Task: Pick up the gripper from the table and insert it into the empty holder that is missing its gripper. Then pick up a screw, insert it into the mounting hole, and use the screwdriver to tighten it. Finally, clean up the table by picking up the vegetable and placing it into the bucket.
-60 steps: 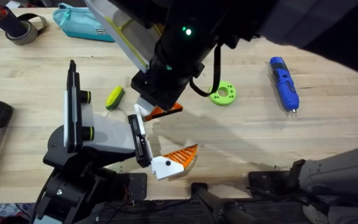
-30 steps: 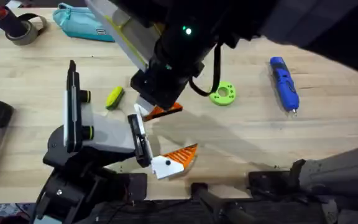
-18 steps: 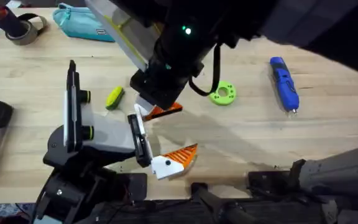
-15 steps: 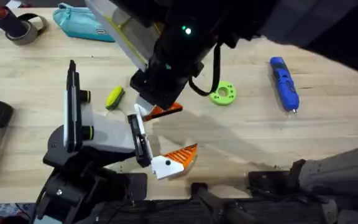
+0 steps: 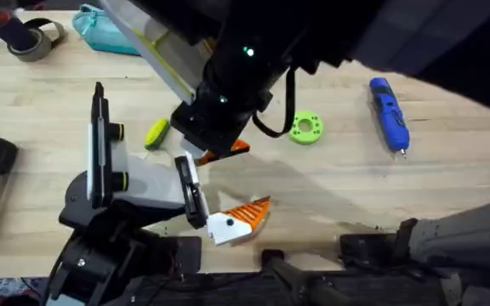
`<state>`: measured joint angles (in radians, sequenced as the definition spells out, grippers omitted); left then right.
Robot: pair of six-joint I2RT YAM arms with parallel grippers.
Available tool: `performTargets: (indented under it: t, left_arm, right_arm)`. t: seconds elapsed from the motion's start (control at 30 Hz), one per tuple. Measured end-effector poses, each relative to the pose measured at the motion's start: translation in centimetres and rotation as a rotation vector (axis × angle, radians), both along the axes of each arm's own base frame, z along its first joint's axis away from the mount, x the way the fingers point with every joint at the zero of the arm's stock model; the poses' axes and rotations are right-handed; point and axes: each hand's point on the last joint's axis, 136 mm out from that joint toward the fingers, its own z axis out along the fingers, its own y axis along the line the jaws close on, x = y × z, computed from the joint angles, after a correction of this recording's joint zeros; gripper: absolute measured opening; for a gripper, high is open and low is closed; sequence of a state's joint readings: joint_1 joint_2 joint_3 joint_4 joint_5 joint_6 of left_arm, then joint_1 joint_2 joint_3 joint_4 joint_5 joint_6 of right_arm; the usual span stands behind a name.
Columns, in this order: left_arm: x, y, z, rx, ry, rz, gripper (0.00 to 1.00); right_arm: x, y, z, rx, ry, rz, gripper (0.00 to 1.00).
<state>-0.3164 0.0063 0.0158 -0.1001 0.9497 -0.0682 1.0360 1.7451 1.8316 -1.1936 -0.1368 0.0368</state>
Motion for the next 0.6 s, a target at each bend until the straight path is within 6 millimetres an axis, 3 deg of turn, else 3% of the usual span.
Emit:
performTargets:
  t: [0.6]
  left_arm:
    - [0.0, 0.0, 0.0, 0.0, 0.001, 0.0, 0.987]
  right_arm:
    - [-0.04, -0.36, 0.2, 0.0, -0.015, 0.003, 0.015]
